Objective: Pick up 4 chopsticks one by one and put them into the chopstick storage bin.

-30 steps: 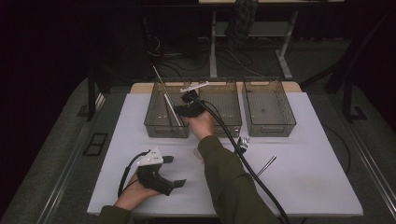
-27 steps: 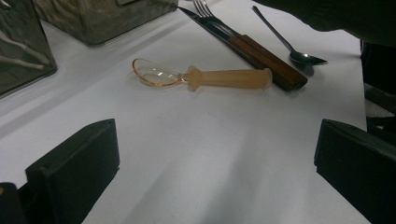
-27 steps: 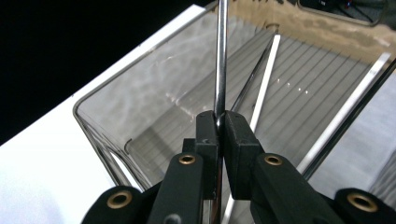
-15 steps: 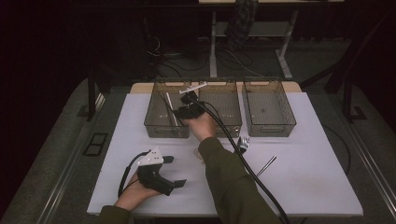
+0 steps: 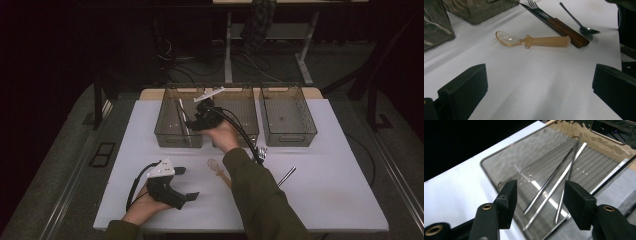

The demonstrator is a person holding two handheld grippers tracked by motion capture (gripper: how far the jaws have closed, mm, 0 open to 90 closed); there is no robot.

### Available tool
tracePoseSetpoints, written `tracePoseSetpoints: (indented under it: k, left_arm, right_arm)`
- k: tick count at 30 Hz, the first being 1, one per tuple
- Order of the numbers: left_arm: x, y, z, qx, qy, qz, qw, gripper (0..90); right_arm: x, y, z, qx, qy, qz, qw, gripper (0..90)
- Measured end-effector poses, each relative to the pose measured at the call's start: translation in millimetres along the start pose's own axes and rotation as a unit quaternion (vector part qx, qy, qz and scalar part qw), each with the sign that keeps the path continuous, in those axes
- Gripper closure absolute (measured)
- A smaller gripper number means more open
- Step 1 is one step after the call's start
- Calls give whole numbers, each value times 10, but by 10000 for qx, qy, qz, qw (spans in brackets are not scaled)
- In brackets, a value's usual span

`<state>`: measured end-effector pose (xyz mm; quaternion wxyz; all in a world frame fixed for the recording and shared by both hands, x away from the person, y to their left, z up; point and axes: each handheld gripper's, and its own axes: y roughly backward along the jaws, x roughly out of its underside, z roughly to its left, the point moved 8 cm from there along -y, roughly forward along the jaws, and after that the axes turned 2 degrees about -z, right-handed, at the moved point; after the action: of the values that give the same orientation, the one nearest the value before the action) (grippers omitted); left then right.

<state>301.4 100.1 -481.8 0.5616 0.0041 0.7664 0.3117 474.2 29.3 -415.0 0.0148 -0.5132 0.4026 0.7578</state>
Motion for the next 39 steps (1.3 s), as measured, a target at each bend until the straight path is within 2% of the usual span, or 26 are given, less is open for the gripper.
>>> tracePoseSetpoints:
  k: [5,16,28,34,39]
  left_arm:
    - [0,2,5,-33,-29,6,10000,0]
    - [7,-5,7,-66,-14,28,10000,0]
    - [17,8,37,-163,9,29,9999,0]
    - [23,0,47,-168,15,56,9998,0]
    - [24,-6,34,-148,4,61,9999,0]
  right_arm:
    - [44,198,-19,-33,111,-110,9999,371]
    - [217,651,-143,0,203,-285,9994,348]
    - [646,1069,-256,-116,174,-387,9990,337]
    - [868,1296,-309,-124,258,-459,9985,327]
    - [1074,1450,-363,-165,128,-559,9982,325]
